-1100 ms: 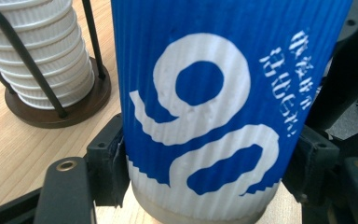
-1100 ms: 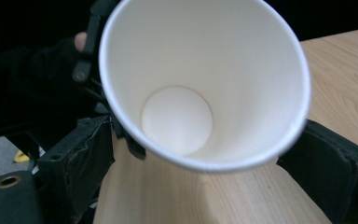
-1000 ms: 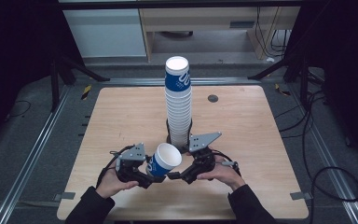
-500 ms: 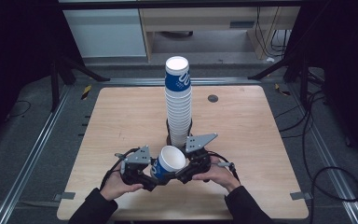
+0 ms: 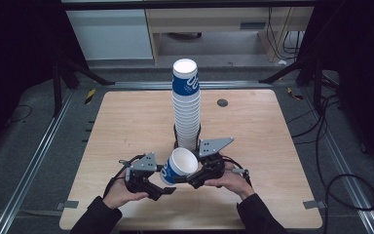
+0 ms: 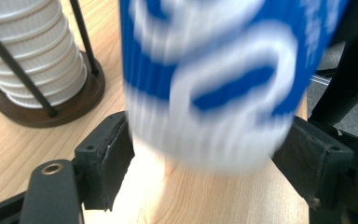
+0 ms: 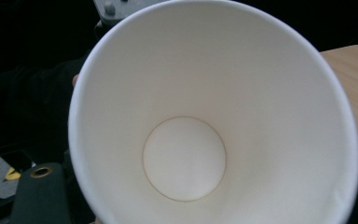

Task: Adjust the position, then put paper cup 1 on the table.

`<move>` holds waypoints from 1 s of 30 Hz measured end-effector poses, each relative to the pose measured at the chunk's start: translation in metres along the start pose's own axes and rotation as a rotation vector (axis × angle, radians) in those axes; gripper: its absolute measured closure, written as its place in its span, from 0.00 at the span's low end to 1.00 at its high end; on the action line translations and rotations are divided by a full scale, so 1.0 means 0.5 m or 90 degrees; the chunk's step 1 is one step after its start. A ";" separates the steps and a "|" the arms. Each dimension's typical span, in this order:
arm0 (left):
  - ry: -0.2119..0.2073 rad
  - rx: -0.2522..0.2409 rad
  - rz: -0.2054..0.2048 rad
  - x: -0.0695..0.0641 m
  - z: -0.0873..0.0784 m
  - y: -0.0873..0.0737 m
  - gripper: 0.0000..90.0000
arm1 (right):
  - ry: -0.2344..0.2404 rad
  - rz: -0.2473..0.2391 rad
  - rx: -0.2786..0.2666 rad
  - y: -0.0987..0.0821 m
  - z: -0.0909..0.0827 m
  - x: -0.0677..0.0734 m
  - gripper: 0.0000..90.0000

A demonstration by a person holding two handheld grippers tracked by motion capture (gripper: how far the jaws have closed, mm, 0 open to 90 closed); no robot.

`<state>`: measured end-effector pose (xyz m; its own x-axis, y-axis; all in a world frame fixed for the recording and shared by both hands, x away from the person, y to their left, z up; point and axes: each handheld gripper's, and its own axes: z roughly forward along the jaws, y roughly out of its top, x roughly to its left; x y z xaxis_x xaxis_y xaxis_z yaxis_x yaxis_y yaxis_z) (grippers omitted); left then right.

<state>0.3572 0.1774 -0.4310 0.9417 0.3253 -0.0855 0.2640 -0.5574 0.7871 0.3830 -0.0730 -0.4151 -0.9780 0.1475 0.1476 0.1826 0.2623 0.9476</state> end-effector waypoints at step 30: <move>0.163 -0.008 -0.151 0.102 -0.059 -0.057 0.17 | -0.321 0.036 0.027 -0.001 -0.142 -0.047 0.22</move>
<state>0.3915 0.2327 -0.4397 0.7712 0.6265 -0.1127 0.4657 -0.4346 0.7708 0.3988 -0.1443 -0.3988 -0.7977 0.6021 0.0337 0.2485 0.2773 0.9281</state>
